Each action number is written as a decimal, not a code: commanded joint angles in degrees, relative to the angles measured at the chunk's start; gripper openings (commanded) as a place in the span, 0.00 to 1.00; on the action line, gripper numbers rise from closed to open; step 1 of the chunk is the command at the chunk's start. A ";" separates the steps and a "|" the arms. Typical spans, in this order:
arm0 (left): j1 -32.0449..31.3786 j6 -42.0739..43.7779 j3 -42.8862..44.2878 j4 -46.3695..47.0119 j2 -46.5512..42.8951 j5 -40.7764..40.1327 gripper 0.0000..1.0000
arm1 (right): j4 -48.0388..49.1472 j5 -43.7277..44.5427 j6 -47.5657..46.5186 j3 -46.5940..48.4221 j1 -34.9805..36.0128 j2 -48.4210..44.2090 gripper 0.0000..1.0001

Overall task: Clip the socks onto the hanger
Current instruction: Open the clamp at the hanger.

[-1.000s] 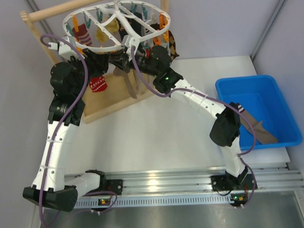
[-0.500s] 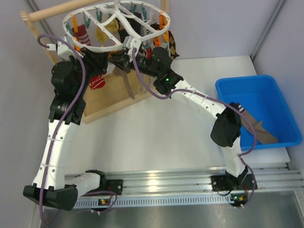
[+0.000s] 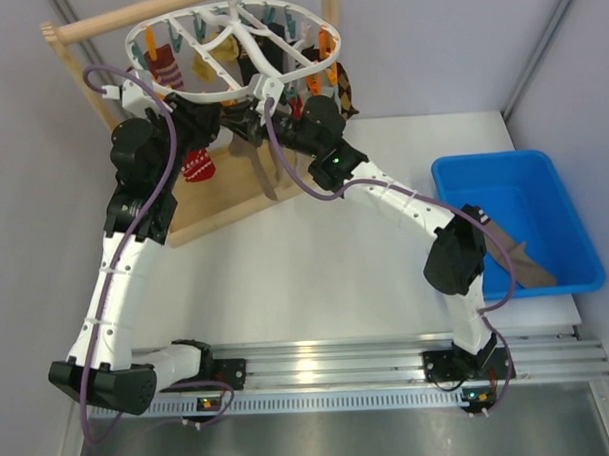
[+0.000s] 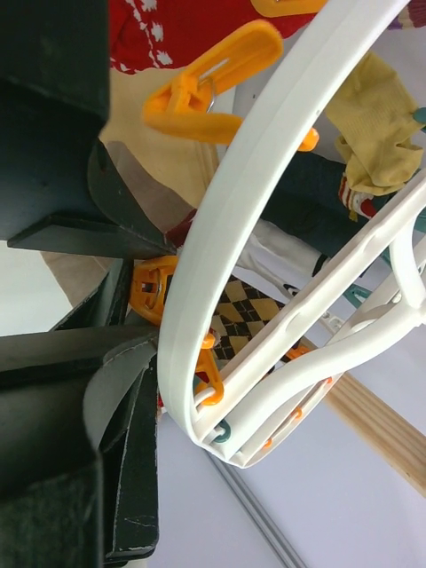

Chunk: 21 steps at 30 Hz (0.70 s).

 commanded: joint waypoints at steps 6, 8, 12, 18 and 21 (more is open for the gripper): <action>0.57 -1.46 0.96 12.77 -1.08 -7.69 0.43 | -0.12 -3.73 -1.06 -1.71 1.91 -4.23 0.00; 0.57 -1.54 1.04 13.12 -1.17 -7.78 0.45 | -0.12 -3.81 -0.97 -1.80 2.00 -4.14 0.00; 0.57 -0.05 2.18 15.49 -0.82 -7.08 0.47 | -0.03 -4.08 -0.62 -1.89 2.09 -4.23 0.00; 0.57 -0.40 2.89 16.37 -0.11 -7.17 0.37 | -0.03 -4.08 -0.53 -2.33 2.00 -4.32 0.00; 0.57 -0.75 2.54 16.37 -0.03 -7.43 0.17 | 0.06 -4.34 -0.71 -2.85 2.00 -4.58 0.00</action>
